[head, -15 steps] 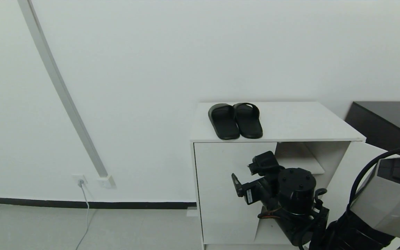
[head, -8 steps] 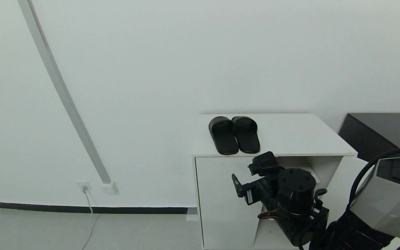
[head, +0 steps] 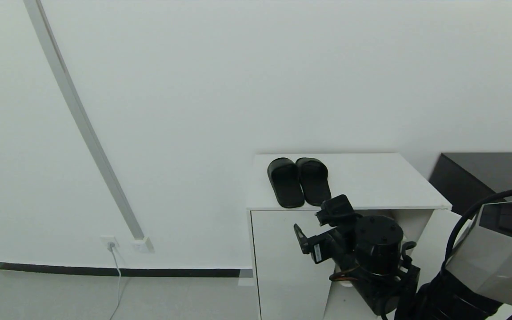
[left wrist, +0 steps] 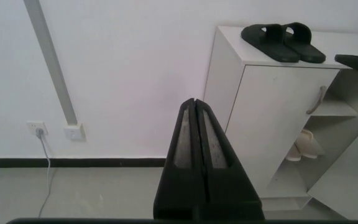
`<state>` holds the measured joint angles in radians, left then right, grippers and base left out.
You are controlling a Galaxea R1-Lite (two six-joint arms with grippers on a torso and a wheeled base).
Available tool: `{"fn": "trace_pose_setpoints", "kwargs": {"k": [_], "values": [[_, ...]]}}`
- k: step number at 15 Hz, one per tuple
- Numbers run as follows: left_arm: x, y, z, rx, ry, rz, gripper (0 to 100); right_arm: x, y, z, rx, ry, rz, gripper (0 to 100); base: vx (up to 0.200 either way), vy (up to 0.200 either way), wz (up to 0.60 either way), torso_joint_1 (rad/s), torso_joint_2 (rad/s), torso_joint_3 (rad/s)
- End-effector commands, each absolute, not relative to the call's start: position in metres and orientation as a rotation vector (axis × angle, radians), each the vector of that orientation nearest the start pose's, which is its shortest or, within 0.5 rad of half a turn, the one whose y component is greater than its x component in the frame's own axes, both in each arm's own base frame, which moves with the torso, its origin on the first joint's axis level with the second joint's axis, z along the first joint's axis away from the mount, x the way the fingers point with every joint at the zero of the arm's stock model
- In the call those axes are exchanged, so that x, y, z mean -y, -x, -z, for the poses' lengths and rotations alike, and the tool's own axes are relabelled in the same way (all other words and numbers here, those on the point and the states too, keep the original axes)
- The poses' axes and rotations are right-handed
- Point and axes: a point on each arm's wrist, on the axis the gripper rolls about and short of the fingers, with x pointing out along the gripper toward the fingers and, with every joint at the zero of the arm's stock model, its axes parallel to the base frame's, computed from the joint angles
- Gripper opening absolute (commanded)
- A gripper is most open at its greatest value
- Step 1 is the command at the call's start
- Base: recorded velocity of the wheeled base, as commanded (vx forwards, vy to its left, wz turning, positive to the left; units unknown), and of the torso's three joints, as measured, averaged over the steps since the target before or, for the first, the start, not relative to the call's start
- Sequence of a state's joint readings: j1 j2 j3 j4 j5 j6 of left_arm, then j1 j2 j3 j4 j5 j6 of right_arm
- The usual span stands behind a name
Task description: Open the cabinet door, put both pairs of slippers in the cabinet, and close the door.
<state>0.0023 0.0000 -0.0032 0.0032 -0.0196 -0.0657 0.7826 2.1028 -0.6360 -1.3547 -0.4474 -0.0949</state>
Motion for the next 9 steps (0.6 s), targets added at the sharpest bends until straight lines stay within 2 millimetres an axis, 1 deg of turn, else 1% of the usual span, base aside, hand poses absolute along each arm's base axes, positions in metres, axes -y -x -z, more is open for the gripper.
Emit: {"fn": "trace_pose_setpoints", "kwargs": {"k": [1,3,5,7,9], "values": [[0.001,0.023,-0.075,-0.005,0.068,0.017,0,-0.236,-0.255,-0.076,-0.084,0.165,-0.337,100,0.0,0.0,0.0,0.0,0.0,0.0],[0.0,0.023,-0.076,-0.002,0.064,0.018,0,-0.24,-0.26,-0.08,-0.078,0.159,-0.331,100,0.0,0.0,0.0,0.0,0.0,0.0],[0.001,0.023,-0.076,-0.002,0.066,0.017,0,-0.241,-0.263,-0.088,-0.109,0.141,-0.324,100,0.0,0.0,0.0,0.0,0.0,0.0],[0.001,0.023,-0.076,-0.004,0.064,0.017,0,-0.248,-0.265,-0.106,-0.204,0.041,-0.289,100,0.0,0.0,0.0,0.0,0.0,0.0],[0.001,0.023,-0.076,-0.002,0.063,0.017,0,-0.25,-0.269,-0.113,-0.249,0.0,-0.236,100,0.0,0.0,0.0,0.0,0.0,0.0]]}}
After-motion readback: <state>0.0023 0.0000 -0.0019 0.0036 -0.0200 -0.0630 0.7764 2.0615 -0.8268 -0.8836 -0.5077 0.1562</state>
